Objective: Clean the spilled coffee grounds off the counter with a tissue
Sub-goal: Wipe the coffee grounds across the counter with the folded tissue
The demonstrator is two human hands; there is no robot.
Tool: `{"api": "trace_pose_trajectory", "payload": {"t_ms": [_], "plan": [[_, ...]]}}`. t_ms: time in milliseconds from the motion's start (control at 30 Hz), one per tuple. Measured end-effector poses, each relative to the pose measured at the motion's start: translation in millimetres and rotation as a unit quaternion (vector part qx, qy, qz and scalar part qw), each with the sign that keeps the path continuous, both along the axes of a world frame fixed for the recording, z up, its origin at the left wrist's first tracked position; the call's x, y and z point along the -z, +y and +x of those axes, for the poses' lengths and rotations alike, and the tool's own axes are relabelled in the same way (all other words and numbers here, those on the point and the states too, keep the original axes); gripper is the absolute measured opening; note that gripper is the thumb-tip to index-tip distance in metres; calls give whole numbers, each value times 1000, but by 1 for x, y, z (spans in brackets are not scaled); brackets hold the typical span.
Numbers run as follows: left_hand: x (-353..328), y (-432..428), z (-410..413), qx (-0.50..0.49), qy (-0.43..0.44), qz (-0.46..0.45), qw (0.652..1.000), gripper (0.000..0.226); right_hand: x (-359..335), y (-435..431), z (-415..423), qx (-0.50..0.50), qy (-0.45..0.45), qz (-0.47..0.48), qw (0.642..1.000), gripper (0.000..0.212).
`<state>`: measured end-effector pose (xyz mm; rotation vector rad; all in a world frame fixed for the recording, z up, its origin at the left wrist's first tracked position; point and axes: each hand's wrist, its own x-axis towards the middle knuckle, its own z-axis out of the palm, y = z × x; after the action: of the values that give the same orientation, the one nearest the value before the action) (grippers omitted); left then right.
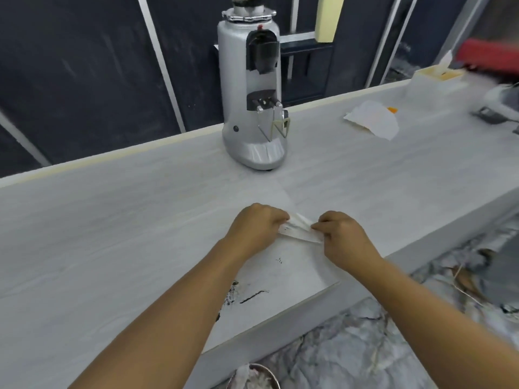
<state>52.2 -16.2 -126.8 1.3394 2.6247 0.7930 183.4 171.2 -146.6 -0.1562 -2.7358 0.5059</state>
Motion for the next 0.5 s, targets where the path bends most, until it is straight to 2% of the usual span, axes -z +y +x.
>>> {"api": "trace_pose_trajectory", "payload": {"t_ms": [100, 267, 500], "plan": [[18, 18, 9, 22, -6, 13, 1000, 28, 13, 15, 13, 29, 3, 6, 1000, 25], [28, 30, 10, 54, 20, 47, 997, 37, 27, 24, 42, 73, 29, 32, 996, 35], [30, 42, -19, 125, -23, -43, 991, 46, 33, 39, 32, 71, 52, 35, 995, 27]]}}
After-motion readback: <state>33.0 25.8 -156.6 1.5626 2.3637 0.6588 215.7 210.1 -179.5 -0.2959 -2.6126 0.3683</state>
